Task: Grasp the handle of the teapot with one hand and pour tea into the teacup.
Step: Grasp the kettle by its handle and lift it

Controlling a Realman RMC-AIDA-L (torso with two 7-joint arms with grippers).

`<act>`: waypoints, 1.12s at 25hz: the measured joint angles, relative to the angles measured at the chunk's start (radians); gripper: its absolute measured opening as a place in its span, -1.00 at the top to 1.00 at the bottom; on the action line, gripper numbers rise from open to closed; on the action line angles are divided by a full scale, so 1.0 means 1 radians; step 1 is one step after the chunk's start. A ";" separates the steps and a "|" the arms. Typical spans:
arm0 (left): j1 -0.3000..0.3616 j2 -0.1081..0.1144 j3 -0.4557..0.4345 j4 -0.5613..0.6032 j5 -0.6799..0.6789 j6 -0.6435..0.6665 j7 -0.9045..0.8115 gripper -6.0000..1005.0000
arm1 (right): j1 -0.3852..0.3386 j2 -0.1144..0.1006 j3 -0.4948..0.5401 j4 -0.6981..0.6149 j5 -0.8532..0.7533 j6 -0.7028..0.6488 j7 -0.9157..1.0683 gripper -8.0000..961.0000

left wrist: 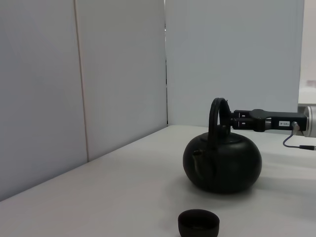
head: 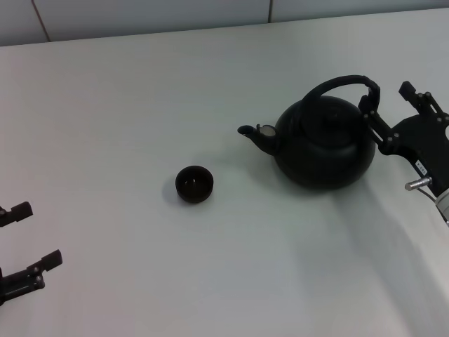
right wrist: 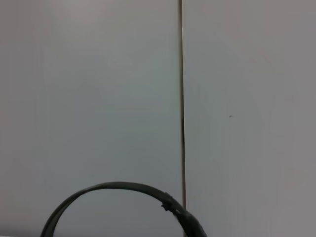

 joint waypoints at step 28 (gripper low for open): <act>0.004 -0.010 -0.009 0.002 0.000 0.008 -0.001 -0.71 | 0.009 0.001 -0.001 -0.004 -0.008 -0.013 -0.005 0.70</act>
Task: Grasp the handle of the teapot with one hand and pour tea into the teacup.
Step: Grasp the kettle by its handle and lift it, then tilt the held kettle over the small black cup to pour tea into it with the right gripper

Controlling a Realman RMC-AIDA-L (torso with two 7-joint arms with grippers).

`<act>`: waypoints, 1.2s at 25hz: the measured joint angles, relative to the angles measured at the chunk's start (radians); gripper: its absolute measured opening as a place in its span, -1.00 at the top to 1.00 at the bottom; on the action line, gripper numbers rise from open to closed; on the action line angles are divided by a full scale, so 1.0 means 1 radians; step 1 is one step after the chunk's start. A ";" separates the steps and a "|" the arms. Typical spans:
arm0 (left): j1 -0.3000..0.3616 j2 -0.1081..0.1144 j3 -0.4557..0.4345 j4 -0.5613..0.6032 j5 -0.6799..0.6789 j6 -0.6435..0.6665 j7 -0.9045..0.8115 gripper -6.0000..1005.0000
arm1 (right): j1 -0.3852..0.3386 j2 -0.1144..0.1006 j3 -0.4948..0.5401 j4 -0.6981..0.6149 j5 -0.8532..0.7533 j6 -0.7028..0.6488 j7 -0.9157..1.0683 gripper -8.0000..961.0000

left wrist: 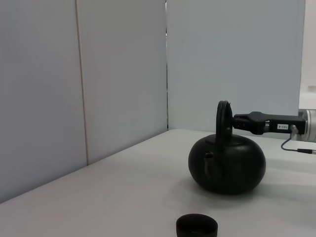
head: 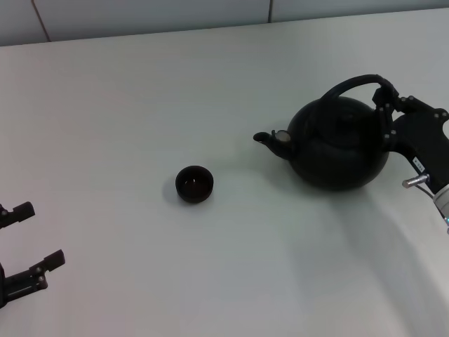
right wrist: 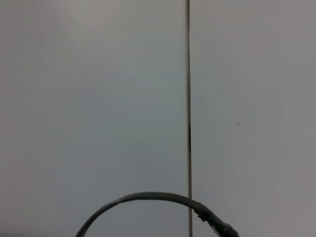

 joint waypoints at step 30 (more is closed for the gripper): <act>0.003 -0.014 0.000 0.000 -0.002 0.007 0.009 -0.71 | 0.320 -0.009 -0.245 -0.264 -0.002 0.114 0.410 0.82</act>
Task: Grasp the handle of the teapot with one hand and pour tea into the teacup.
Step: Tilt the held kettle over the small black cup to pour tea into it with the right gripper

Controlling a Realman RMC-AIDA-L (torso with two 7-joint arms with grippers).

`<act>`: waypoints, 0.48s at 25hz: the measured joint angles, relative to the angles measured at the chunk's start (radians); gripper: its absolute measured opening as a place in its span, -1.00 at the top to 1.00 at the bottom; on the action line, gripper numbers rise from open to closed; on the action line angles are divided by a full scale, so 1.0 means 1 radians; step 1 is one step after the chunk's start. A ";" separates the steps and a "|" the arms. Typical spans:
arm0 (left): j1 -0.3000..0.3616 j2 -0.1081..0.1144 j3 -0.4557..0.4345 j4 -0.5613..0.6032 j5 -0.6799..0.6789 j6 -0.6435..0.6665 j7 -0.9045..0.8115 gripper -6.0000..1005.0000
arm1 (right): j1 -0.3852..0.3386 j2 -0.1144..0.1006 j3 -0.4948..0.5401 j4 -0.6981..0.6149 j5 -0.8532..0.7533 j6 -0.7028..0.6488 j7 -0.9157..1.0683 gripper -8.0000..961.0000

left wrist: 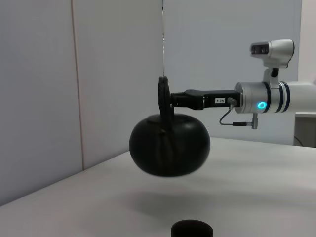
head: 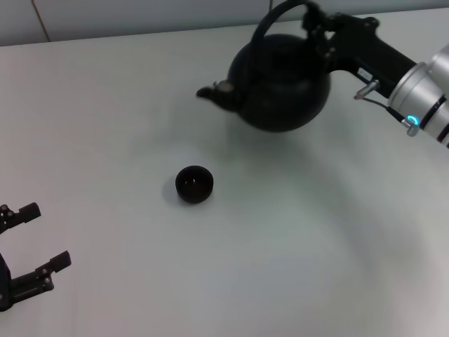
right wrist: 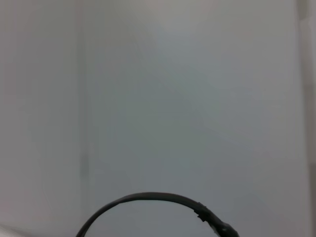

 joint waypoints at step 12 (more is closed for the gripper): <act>0.005 -0.005 0.000 -0.005 -0.014 0.001 0.003 -0.71 | 0.013 0.005 -0.261 -0.150 0.004 -0.009 0.204 0.82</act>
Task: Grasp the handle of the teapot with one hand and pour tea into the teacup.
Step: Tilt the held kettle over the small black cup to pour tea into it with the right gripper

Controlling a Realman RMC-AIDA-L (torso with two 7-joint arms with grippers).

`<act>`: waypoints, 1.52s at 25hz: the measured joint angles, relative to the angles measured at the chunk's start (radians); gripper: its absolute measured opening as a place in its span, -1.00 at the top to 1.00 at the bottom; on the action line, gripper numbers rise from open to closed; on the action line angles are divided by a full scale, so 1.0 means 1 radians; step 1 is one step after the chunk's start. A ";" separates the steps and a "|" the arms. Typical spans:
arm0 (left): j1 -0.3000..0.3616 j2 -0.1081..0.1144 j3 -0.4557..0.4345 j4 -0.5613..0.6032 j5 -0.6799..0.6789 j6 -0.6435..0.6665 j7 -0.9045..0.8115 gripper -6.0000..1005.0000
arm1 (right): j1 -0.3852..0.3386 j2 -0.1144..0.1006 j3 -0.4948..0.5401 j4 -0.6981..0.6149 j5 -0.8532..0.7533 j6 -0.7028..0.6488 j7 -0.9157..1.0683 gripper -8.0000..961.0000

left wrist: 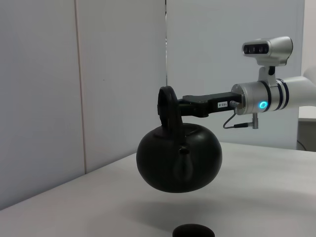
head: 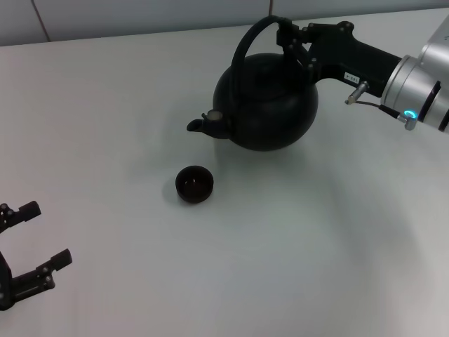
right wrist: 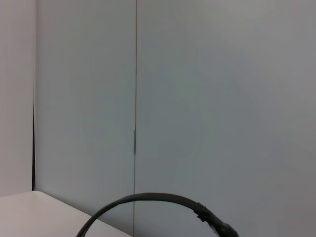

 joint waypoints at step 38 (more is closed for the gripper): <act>-0.020 -0.014 -0.051 0.005 -0.005 -0.025 -0.008 -0.71 | 0.014 0.001 -0.228 -0.195 0.004 -0.054 -0.271 0.81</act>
